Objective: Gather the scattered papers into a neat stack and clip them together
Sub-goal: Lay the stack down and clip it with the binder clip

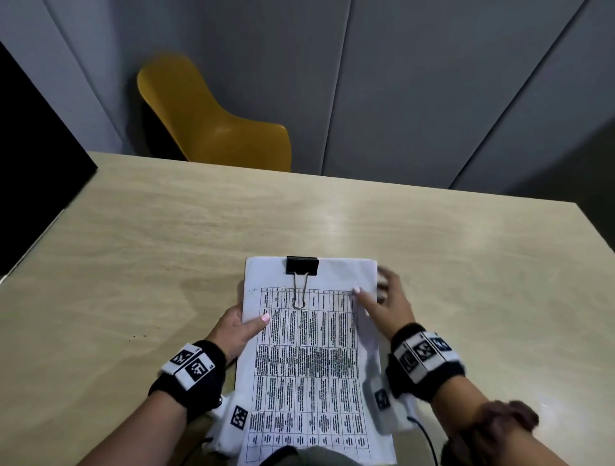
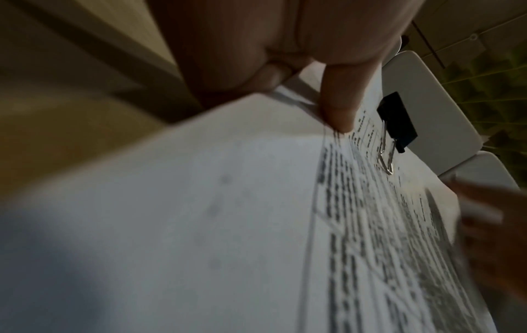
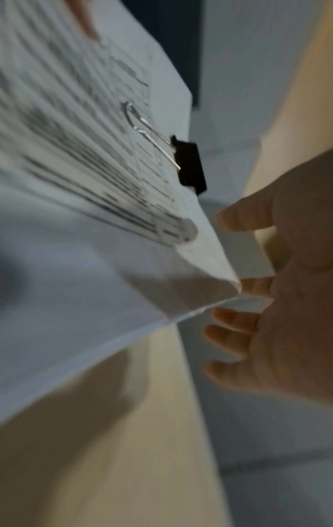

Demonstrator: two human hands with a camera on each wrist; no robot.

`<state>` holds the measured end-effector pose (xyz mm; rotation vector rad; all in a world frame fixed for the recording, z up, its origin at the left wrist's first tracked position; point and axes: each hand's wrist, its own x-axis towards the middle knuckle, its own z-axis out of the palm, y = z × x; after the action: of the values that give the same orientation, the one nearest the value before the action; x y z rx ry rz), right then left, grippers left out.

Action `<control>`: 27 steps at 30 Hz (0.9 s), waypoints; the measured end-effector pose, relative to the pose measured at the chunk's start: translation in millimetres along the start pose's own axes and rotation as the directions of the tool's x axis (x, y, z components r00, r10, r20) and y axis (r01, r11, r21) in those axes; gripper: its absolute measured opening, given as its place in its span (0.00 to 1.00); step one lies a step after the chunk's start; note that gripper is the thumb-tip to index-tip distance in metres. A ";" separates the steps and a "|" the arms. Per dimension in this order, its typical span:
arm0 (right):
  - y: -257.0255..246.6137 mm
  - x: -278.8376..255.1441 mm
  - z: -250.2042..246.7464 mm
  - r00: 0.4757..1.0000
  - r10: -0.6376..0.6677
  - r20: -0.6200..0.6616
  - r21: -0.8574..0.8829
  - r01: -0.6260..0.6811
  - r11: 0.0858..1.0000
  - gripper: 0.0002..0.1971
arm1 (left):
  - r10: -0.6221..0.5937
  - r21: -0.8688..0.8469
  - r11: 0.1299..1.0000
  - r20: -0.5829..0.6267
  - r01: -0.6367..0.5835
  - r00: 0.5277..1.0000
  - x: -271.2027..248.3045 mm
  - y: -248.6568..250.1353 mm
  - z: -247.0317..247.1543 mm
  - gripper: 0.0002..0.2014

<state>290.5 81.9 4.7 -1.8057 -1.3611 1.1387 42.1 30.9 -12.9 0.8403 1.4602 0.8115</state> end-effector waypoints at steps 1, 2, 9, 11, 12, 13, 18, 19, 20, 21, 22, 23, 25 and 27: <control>9.4 -7.5 -0.1 0.987 0.132 0.091 0.107 -0.142 0.984 0.29 | -0.009 -0.002 1.000 0.000 0.009 1.000 0.7 0.5 -1.2 0.10; 17.5 -15.1 0.6 0.966 0.206 0.160 0.152 -0.230 0.961 0.26 | -0.018 -0.002 1.000 -0.001 0.018 1.000 1.6 1.0 -1.9 0.12; 30.1 -36.8 11.5 0.991 0.128 0.042 0.232 -0.135 0.963 0.10 | -0.072 -0.029 0.997 0.040 0.073 0.997 5.8 0.5 -4.0 0.22; 31.8 -31.7 12.7 0.993 0.120 0.008 0.203 -0.119 0.972 0.09 | -0.110 0.082 0.991 -0.001 0.109 0.994 5.1 -8.2 -5.4 0.16; 34.1 -27.2 13.3 0.992 0.125 -0.005 0.198 -0.121 0.973 0.07 | -0.094 0.167 0.981 -0.045 0.100 0.995 4.4 -11.4 -5.1 0.14; 31.5 -24.8 12.6 0.992 0.125 -0.015 0.181 -0.120 0.976 0.05 | -0.055 0.263 0.962 -0.094 0.078 0.994 4.6 -13.2 -4.7 0.12; 5.7 -7.7 4.8 0.990 0.140 0.012 0.060 -0.140 0.988 0.21 | 0.127 0.490 0.871 -0.186 -0.020 0.974 -2.4 13.7 5.1 0.16; 1.7 -5.0 4.1 0.992 0.121 0.017 0.012 -0.122 0.992 0.27 | 0.134 0.506 0.862 -0.172 -0.029 0.976 -3.5 19.6 5.9 0.18; -1.5 -4.9 4.0 0.993 0.114 0.014 -0.045 -0.113 0.993 0.31 | 0.124 0.500 0.865 -0.160 -0.027 0.979 -5.5 23.5 5.7 0.19; -2.3 -5.9 3.9 0.994 0.112 0.008 -0.104 -0.111 0.988 0.33 | 0.113 0.480 0.877 -0.149 -0.028 0.982 -7.3 25.8 5.1 0.20; -2.1 -10.4 3.5 0.992 0.124 -0.005 -0.144 -0.124 0.982 0.34 | 0.098 0.457 0.889 -0.143 -0.022 0.985 -9.1 26.4 3.9 0.22; -0.8 -17.5 3.2 0.990 0.140 -0.009 -0.175 -0.139 0.975 0.33 | 0.083 0.446 0.895 -0.135 -0.014 0.987 -13.2 28.1 2.8 0.25; 5.2 -35.6 3.4 0.988 0.156 0.002 -0.218 -0.152 0.964 0.32 | 0.037 0.429 0.903 -0.115 0.016 0.993 -20.0 27.6 0.2 0.30; 10.0 -53.5 6.9 0.988 0.154 0.014 -0.239 -0.147 0.960 0.30 | 0.002 0.382 0.924 -0.065 0.023 0.998 -25.4 25.2 -0.2 0.28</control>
<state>283.1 27.7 7.9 -2.1006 -1.4513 1.1257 43.7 21.3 21.4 1.1052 1.7094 0.5533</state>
